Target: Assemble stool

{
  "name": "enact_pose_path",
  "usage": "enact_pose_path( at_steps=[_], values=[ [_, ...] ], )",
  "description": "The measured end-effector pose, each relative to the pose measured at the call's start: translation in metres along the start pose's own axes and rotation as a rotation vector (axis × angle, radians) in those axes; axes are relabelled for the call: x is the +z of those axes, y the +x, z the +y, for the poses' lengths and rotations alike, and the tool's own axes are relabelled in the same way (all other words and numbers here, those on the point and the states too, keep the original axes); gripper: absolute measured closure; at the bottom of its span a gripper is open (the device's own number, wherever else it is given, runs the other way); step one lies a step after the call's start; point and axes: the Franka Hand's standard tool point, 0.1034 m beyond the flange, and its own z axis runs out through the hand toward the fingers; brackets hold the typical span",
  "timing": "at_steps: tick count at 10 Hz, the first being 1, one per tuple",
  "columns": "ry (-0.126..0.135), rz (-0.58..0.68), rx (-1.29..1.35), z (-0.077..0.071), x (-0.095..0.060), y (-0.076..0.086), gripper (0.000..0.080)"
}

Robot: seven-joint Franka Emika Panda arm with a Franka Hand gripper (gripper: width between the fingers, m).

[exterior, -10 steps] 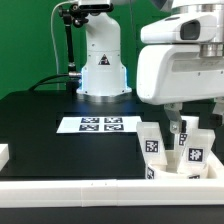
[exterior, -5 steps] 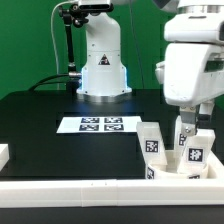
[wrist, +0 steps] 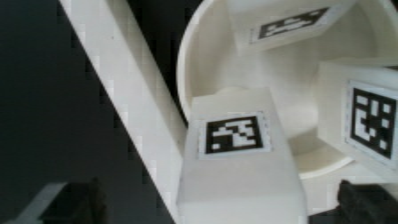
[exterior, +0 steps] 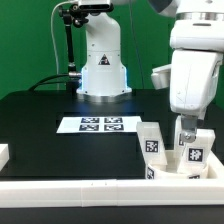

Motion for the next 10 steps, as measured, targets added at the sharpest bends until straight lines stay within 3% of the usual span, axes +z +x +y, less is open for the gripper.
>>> enact_pose_path(
  at_steps=[1,3,6,10],
  values=[
    [0.002,-0.003,0.000,-0.0006,0.0023,-0.0008,0.0151],
    [0.006,-0.007,0.005,0.0001,0.0060,-0.0043,0.0449],
    [0.005,-0.006,0.054,0.0009,0.0057,-0.0047,0.0459],
    [0.017,-0.003,0.391,0.0040,0.0063,-0.0105,0.0459]
  ],
)
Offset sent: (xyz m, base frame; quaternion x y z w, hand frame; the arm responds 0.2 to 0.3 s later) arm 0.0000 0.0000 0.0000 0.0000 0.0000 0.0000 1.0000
